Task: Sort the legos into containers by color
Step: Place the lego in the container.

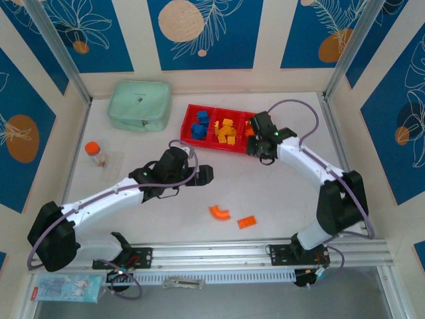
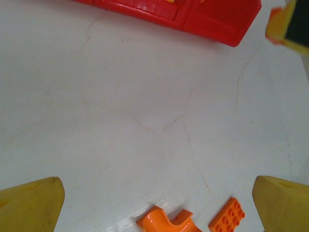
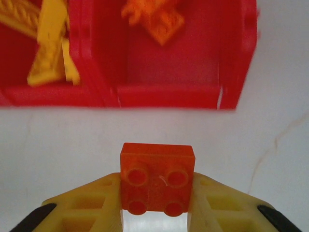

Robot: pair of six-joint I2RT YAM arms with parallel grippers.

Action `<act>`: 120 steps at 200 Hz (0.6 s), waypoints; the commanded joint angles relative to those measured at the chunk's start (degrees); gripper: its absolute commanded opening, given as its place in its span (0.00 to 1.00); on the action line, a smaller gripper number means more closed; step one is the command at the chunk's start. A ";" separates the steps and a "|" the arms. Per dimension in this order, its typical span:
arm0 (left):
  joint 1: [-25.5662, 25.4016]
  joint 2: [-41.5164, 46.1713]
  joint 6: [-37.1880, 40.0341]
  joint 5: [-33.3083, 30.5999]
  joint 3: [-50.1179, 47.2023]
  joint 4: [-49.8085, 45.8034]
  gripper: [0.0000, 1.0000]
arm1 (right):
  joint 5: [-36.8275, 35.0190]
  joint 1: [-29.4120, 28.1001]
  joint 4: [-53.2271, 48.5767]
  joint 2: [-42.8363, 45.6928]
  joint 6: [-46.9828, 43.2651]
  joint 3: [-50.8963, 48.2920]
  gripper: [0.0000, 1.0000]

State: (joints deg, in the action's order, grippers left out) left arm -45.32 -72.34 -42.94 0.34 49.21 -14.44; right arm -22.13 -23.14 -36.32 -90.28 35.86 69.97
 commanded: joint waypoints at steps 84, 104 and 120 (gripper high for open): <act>4.58 -5.89 2.33 3.61 6.24 0.89 0.99 | 0.89 8.38 -1.74 -26.22 -9.33 29.14 0.49; 4.80 -5.58 2.24 3.92 6.17 0.94 0.99 | 0.60 8.13 0.54 -23.26 -9.57 27.07 0.58; 4.89 -5.21 2.10 4.06 5.90 1.02 0.99 | 0.86 7.46 2.65 -19.75 -9.66 23.39 0.62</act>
State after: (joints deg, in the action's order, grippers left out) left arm -41.10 -77.87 -41.50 2.98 53.87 -14.09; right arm -22.06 -14.57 -35.05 -115.90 27.09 96.40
